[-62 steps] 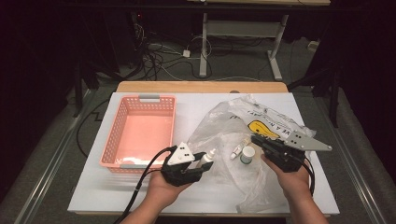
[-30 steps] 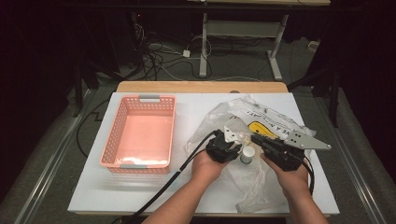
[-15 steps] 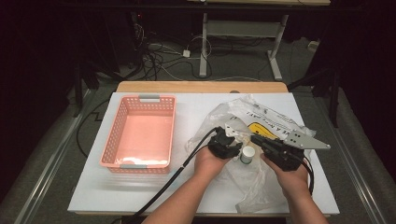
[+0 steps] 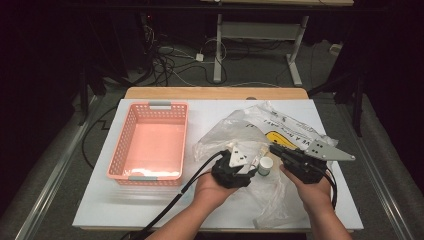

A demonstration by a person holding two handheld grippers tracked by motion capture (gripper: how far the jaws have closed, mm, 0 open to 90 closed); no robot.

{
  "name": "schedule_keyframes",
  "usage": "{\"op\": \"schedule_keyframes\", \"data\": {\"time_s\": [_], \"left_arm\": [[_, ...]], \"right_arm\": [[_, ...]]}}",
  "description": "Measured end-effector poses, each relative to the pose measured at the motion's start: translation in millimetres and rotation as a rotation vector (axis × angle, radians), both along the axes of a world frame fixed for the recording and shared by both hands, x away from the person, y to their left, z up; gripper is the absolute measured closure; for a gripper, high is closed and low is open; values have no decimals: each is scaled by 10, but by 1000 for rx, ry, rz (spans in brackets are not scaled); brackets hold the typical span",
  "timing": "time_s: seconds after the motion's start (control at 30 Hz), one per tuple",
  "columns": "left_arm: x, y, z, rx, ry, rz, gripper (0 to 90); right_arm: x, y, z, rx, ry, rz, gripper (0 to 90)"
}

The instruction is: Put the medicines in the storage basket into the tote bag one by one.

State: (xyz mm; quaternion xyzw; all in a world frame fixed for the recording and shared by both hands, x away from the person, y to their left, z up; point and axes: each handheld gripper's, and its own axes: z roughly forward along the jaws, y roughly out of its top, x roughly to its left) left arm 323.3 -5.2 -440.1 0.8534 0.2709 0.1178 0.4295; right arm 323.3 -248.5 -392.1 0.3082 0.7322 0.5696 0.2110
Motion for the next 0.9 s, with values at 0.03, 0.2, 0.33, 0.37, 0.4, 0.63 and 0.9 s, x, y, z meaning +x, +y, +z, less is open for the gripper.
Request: {"op": "schedule_keyframes", "data": {"time_s": [0.03, 0.2, 0.33, 0.37, 0.4, 0.63, 0.9], "left_arm": [[-58, 48, -19, 3, 0, -5, 441], [-255, 254, -161, 13, 46, 5, 377], [-342, 405, -248, -15, 81, 35, 328], [-351, 426, -267, -14, 87, 39, 319], [-350, 436, -290, -14, 99, 39, 298], [-125, 376, -448, -49, 243, 112, 150], [256, 100, -465, -83, 283, 269, 165]], "right_arm": [[-1, -1, 1, 0, -1, 0, 900], [-4, 14, 1, -8, -3, 4, 900], [-13, 19, -1, -12, -4, 1, 900], [-15, 17, -4, -13, -2, 0, 900], [-14, 18, -8, -13, -2, 0, 900], [-25, 36, -10, -27, -8, 3, 900], [-29, 21, -14, -25, -3, 1, 900]]}}
